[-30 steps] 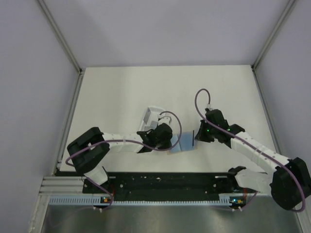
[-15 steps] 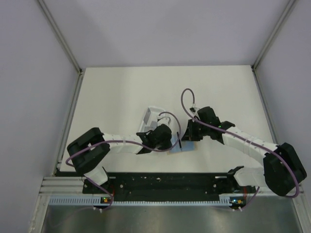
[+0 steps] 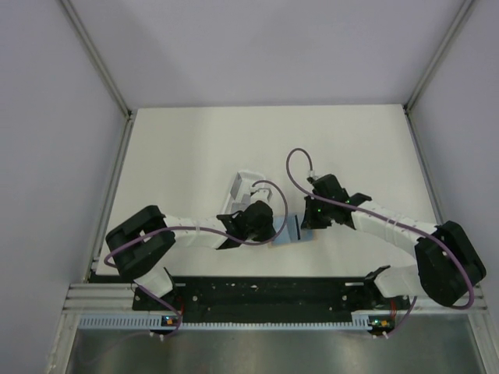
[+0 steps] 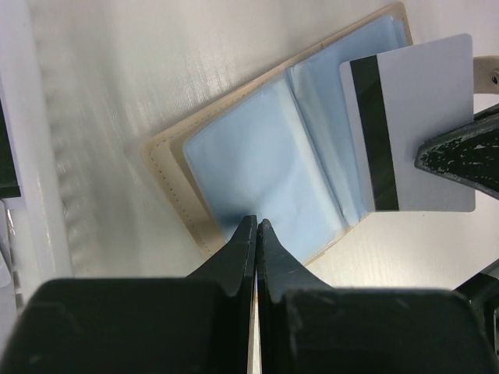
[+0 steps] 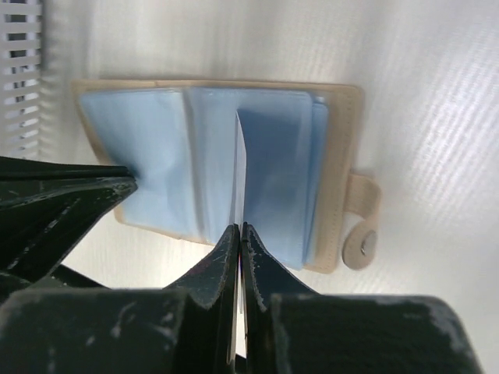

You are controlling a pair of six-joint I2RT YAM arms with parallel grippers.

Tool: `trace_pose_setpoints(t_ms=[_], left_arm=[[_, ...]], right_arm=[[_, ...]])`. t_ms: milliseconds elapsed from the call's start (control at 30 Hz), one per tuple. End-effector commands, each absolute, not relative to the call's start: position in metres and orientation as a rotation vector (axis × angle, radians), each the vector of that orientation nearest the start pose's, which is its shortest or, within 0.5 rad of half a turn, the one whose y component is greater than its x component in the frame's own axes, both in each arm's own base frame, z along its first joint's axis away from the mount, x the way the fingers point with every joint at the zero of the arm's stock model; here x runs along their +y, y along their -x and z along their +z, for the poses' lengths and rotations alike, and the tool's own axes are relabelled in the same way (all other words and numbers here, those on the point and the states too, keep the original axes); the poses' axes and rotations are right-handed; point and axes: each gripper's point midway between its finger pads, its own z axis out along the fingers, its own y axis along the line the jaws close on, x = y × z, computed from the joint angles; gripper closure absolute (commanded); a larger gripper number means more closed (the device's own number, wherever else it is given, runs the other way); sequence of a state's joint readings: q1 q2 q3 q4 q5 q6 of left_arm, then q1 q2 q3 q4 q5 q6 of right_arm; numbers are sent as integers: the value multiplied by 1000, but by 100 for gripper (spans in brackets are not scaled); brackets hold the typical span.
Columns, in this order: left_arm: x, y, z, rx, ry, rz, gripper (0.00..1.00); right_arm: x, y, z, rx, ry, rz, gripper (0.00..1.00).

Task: Put the credit cards into the card holder
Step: Insert the credit card into the card holder.

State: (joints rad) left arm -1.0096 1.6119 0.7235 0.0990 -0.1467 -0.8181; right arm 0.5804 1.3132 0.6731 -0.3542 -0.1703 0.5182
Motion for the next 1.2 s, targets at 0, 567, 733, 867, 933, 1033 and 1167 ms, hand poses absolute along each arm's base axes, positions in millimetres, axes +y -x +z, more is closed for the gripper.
trace_pose_setpoints(t_ms=[0,567,733,867,933,1033,1167], left_arm=[[-312,-194,10,2515,-168,-603,100],[-308,-191,6,2527,-162,-594,100],[-307,-191,6,2527,-159,-590,100],[-307,-192,8,2522,-155,-593,100],[-306,-192,9,2520,-152,-593,100],[-305,-191,8,2524,-153,-589,100],[-305,-191,8,2524,-154,-590,100]], right_arm=[[173,-224,51,2671,168,361,100],[239,-221,83,2467,392,870,100],[246,-220,67,2483,389,918,100],[246,-220,59,2512,368,911,100],[243,-222,54,2527,339,883,100],[238,-225,49,2547,296,856,100],[227,-228,42,2575,204,832,100]])
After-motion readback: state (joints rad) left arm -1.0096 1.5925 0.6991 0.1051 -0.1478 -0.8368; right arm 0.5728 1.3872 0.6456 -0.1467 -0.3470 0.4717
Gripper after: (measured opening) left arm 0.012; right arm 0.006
